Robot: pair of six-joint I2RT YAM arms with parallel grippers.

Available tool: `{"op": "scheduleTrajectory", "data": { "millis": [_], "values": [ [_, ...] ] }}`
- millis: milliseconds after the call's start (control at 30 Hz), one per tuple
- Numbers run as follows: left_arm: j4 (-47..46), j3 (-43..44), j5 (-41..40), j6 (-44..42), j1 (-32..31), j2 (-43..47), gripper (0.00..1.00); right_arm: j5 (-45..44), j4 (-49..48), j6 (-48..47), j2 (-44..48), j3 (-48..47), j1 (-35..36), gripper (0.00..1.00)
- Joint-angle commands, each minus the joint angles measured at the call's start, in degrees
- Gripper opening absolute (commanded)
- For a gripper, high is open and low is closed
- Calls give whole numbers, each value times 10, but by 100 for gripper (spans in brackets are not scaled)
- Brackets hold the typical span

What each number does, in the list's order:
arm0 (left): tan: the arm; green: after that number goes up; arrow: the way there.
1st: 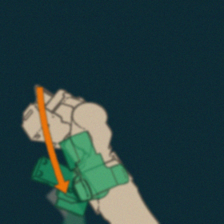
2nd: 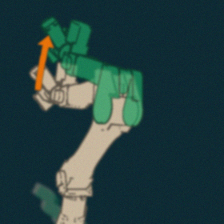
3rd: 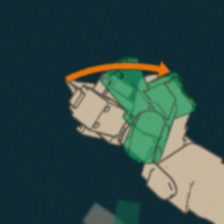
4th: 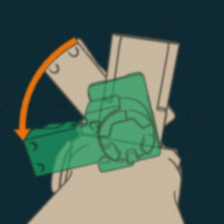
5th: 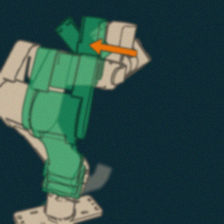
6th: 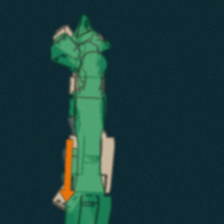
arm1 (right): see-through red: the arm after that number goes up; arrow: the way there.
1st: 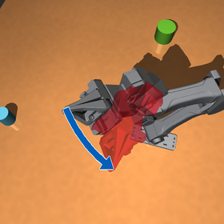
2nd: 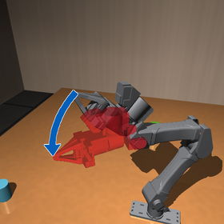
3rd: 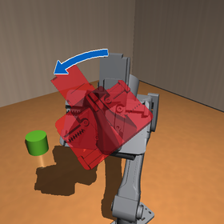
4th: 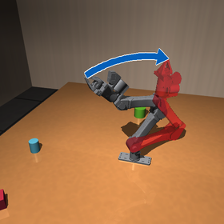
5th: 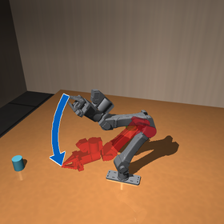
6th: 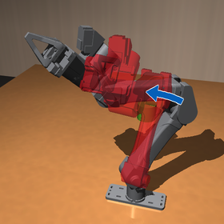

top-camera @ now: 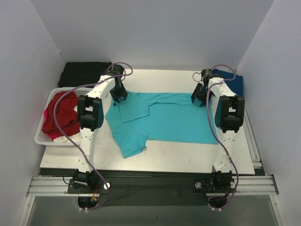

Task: Fold and stack the t-shirts
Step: Fold the flattened tshirt in 1/3 of the way

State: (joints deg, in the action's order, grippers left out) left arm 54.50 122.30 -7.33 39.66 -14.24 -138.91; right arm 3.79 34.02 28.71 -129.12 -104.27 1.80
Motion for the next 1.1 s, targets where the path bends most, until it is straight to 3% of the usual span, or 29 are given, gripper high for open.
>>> {"op": "scheduleTrajectory", "data": {
  "millis": [0,233,667,1067],
  "values": [
    [42,51,-18,9,8,-28,51,26,66,9,-10,-28,0,49],
    [79,133,-19,10,27,-68,50,23,113,9,-39,-38,-14,48],
    [71,84,-30,17,60,-51,47,5,146,17,-48,-41,-58,47],
    [65,141,5,-4,69,-76,46,10,148,12,-38,-82,-57,45]
  ]
}}
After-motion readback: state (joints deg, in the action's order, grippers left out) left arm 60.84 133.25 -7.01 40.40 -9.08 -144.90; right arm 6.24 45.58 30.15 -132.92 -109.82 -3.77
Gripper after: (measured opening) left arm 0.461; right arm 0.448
